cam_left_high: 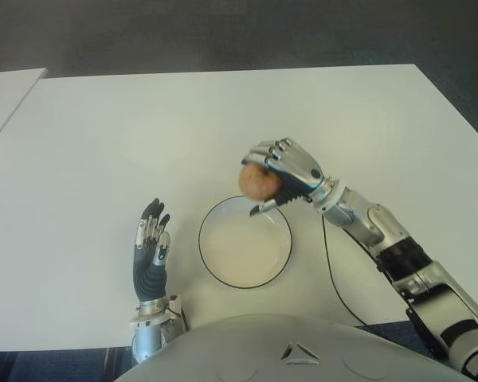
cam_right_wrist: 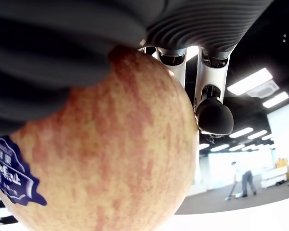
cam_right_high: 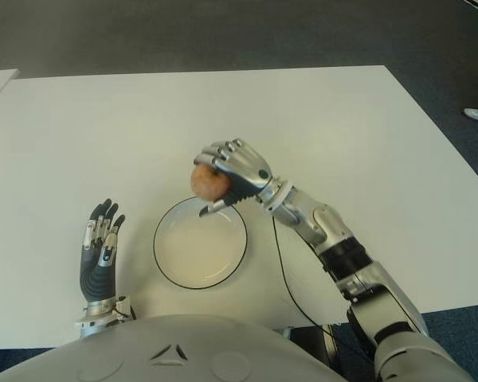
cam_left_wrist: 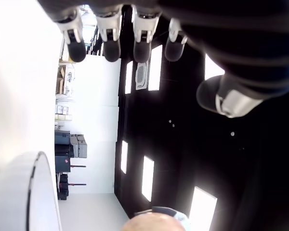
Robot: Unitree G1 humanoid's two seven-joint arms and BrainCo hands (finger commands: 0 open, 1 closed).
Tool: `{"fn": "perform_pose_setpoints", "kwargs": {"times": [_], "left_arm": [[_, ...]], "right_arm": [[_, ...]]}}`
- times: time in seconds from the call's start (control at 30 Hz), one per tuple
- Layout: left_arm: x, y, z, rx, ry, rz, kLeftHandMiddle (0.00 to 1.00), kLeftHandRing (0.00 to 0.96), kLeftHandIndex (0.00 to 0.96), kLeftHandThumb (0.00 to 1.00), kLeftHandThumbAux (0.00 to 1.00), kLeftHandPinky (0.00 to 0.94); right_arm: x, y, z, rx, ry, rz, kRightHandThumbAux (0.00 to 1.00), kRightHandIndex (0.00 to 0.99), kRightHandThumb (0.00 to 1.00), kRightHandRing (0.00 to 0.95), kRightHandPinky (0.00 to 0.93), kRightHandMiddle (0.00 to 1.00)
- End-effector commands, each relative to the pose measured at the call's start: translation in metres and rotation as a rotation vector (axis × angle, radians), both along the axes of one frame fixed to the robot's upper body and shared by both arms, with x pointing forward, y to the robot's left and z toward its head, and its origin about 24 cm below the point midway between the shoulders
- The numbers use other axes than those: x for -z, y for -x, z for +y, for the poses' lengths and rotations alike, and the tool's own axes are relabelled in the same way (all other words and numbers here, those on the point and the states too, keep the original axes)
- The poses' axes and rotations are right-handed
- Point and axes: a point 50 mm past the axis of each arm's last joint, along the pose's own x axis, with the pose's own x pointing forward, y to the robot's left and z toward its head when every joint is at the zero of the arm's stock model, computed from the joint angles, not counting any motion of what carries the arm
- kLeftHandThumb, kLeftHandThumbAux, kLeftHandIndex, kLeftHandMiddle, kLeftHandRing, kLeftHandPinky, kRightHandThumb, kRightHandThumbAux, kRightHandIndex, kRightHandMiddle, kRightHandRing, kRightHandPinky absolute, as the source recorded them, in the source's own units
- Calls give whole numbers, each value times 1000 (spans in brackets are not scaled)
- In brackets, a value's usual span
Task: Put the apples into the plate.
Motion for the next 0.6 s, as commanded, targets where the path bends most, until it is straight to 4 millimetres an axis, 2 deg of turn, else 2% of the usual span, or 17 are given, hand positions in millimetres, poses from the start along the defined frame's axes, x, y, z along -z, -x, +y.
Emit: {"fn": "perform_pose_setpoints", "kwargs": {"times": [0.03,0.6], "left_arm": [[8,2,-5,-8,40,58,0,0,9,56,423,24],[3,2,-10,-11,44,131,0,0,23,70,440,24]], "right_arm": [[-2,11,-2,-29,14,20,675,397,853,818,805,535],[-2,31,0,-117,51,7,675,397,852,824,820,530]]}}
